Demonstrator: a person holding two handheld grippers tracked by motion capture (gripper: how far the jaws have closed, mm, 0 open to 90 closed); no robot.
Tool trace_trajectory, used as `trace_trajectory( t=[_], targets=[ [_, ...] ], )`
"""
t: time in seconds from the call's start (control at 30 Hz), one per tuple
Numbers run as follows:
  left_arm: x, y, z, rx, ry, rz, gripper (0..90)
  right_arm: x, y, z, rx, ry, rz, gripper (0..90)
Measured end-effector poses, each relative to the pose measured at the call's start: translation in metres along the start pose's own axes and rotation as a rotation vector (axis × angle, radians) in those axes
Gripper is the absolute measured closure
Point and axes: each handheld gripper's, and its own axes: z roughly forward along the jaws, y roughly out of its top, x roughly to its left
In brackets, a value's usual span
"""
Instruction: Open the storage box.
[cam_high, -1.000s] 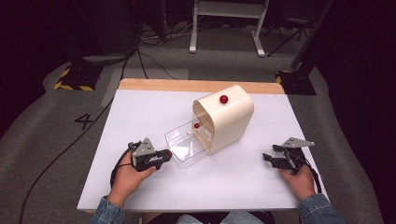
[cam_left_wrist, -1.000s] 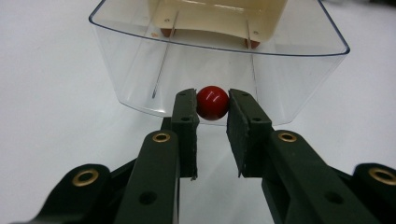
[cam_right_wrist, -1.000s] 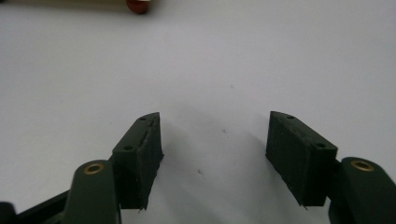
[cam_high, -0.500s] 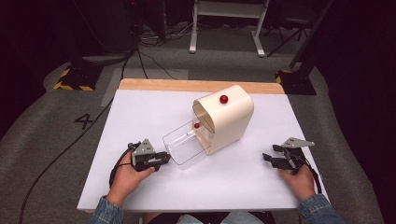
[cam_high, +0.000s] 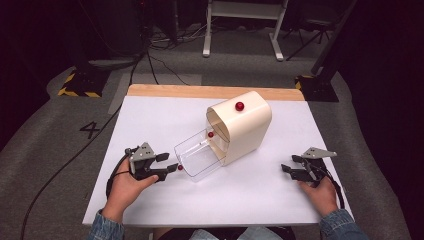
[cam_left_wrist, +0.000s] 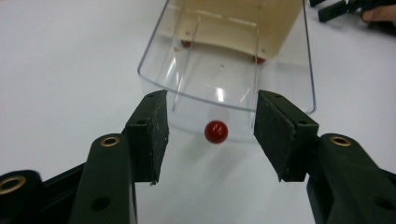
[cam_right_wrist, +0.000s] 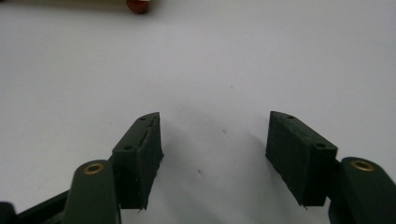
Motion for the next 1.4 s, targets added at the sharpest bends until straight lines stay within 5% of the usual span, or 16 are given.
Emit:
trace_trajectory(
  t=[0.43,0.77,1.03,1.4],
  targets=[
    [-0.015,0.044,-0.004,-0.108,-0.029,0.044,46.2,0.0,0.0,0.0,0.0,0.0,0.001,36.1],
    [-0.025,0.074,0.021,-0.212,-0.089,0.069,49.6,0.0,0.0,0.0,0.0,0.001,0.001,36.0],
    [-0.029,0.082,0.05,-0.204,-0.122,0.082,54.1,0.0,0.0,0.0,0.0,0.0,0.001,36.0],
    [-0.023,0.079,0.081,-0.196,-0.062,0.088,63.8,0.0,0.0,0.0,0.0,0.0,0.0,36.0]
  ],
)
